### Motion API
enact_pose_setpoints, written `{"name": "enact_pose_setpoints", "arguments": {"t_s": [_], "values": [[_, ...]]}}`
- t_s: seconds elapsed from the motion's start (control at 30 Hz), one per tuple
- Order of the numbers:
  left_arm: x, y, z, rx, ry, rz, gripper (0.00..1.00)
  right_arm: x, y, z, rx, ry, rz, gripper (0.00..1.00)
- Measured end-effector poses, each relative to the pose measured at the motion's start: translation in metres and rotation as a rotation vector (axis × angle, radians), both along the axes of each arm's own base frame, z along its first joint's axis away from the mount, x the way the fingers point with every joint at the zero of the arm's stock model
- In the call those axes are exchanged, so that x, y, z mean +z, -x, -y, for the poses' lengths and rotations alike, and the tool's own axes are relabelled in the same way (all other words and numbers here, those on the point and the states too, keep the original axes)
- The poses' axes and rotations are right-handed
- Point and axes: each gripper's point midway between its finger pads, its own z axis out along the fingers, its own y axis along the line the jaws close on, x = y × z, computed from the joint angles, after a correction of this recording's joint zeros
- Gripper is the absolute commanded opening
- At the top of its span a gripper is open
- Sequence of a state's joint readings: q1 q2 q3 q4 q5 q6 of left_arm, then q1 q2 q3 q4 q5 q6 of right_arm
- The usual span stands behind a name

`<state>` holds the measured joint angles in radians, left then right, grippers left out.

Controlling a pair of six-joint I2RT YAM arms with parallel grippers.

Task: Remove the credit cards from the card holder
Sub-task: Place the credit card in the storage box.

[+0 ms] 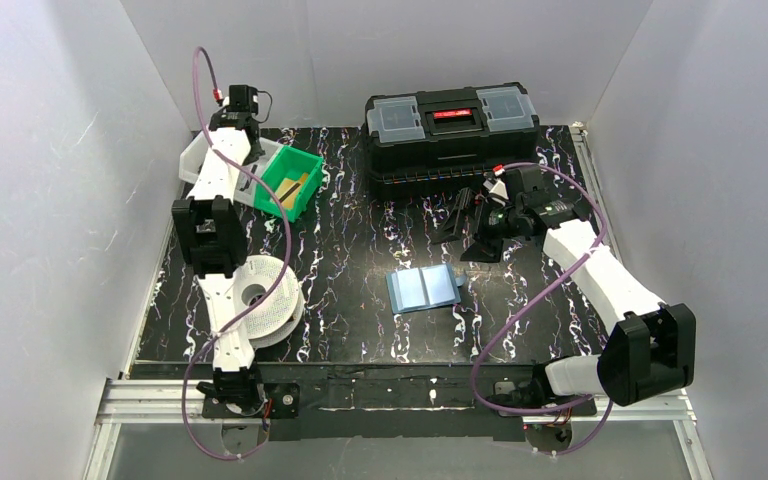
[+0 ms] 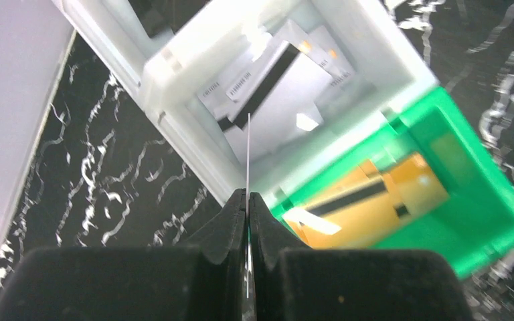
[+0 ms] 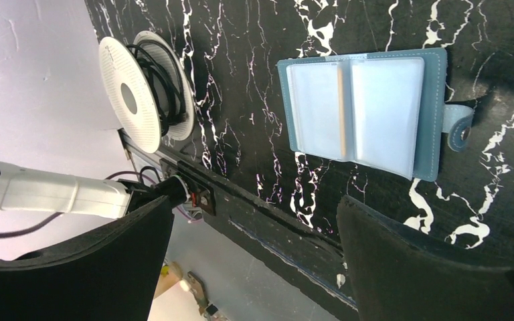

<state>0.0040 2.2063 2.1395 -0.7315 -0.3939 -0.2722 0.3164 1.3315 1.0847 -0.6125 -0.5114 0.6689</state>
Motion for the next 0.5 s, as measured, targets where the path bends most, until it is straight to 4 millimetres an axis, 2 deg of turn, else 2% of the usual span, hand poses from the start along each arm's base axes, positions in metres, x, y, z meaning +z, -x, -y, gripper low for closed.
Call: {"name": "enact_pose_setpoints", "arguments": {"t_s": [0.17, 0.3, 0.4, 0.5], "values": [[-0.021, -0.02, -0.009, -0.026, -0.072, -0.032, 0.0, -0.003, 0.003, 0.003, -0.009, 0.019, -0.017, 0.98], [-0.025, -0.022, -0.016, -0.038, -0.093, -0.044, 0.0, -0.003, 0.003, 0.004, -0.012, 0.025, -0.021, 0.98], [-0.022, -0.023, -0.024, -0.031, -0.112, -0.04, 0.12, -0.001, 0.002, 0.004, -0.014, 0.024, -0.016, 0.98], [-0.022, -0.022, -0.03, -0.032, -0.126, -0.046, 0.36, 0.001, 0.0, 0.003, -0.014, 0.023, -0.012, 0.98]]}}
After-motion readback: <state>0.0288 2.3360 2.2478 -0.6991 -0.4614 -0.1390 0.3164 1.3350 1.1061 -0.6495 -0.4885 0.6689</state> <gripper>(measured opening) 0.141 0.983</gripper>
